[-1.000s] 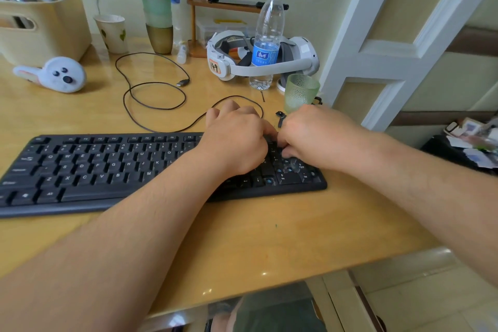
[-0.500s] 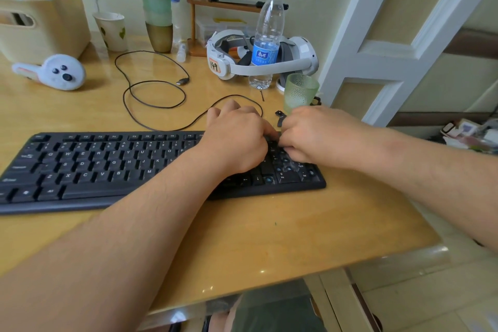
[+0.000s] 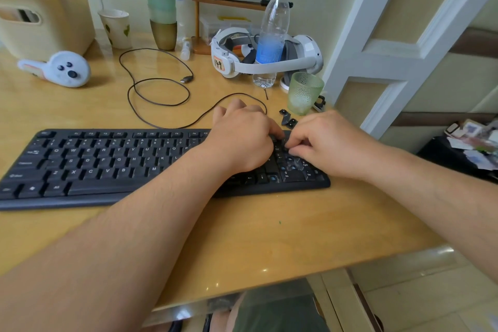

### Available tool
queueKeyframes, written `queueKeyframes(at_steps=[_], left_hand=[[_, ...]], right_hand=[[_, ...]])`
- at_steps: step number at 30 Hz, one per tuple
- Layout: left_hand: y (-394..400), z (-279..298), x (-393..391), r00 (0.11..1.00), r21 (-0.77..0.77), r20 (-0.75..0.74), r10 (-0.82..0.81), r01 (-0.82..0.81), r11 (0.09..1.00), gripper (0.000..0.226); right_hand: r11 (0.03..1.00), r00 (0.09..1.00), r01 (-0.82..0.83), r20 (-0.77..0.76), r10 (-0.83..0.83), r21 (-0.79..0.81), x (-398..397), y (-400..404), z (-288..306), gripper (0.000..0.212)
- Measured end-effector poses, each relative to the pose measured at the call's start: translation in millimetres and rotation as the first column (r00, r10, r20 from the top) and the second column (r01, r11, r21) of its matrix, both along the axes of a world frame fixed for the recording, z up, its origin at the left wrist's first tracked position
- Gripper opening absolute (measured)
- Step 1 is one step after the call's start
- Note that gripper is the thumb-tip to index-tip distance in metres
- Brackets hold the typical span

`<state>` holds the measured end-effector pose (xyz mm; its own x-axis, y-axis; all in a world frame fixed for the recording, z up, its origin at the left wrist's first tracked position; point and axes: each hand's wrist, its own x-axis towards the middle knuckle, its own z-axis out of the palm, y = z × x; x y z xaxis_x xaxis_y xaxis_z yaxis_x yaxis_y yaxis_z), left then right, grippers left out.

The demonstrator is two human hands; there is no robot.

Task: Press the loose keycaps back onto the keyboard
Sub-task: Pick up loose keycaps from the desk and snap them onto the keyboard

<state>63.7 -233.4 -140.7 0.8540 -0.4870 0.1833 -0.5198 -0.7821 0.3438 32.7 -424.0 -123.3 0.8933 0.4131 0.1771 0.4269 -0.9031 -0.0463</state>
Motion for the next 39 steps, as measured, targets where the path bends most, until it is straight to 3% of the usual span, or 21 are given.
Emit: queueKeyframes(at_steps=[6, 15, 21, 24, 27, 30, 34, 39], left_hand=[[0.9, 0.2, 0.1, 1.000, 0.000, -0.002, -0.001, 0.001, 1.000, 0.059], [-0.6, 1.6, -2.2, 1.000, 0.023, -0.006, -0.018, 0.018, 1.000, 0.064], [-1.1, 0.1, -1.6, 1.000, 0.016, -0.005, -0.018, 0.018, 1.000, 0.061], [-0.8, 0.5, -1.5, 1.000, 0.019, 0.006, -0.016, 0.016, 1.000, 0.061], [0.5, 0.8, -1.0, 1.000, 0.003, 0.015, -0.008, 0.008, 1.000, 0.060], [0.5, 0.2, -0.4, 1.000, -0.003, 0.031, 0.002, -0.002, 1.000, 0.059], [0.4, -0.4, -0.5, 1.000, 0.024, 0.024, -0.015, 0.015, 1.000, 0.058], [1.0, 0.5, -1.4, 1.000, 0.037, 0.024, -0.007, 0.006, 0.999, 0.054]], right_hand=[[0.992, 0.983, 0.110, -0.153, -0.099, 0.063, 0.7, -3.2, 4.0, 0.016], [0.993, 0.988, 0.103, -0.126, -0.095, 0.058, -2.3, -4.6, -1.5, 0.041], [0.991, 0.963, 0.071, -0.250, -0.098, -0.113, 0.1, -7.0, 6.3, 0.051], [0.987, 0.973, 0.050, -0.214, -0.082, -0.153, 1.0, -5.1, 11.7, 0.044], [0.994, 0.984, 0.101, -0.142, -0.107, -0.046, 4.2, -1.6, 15.3, 0.021], [0.991, 0.974, 0.133, -0.184, -0.134, -0.019, 7.1, 1.7, 15.5, 0.016], [0.982, 0.974, 0.122, -0.173, -0.147, -0.145, 14.9, 14.7, 19.5, 0.020], [0.880, 0.993, 0.009, -0.102, -0.066, -0.475, 21.0, 25.7, 24.4, 0.021]])
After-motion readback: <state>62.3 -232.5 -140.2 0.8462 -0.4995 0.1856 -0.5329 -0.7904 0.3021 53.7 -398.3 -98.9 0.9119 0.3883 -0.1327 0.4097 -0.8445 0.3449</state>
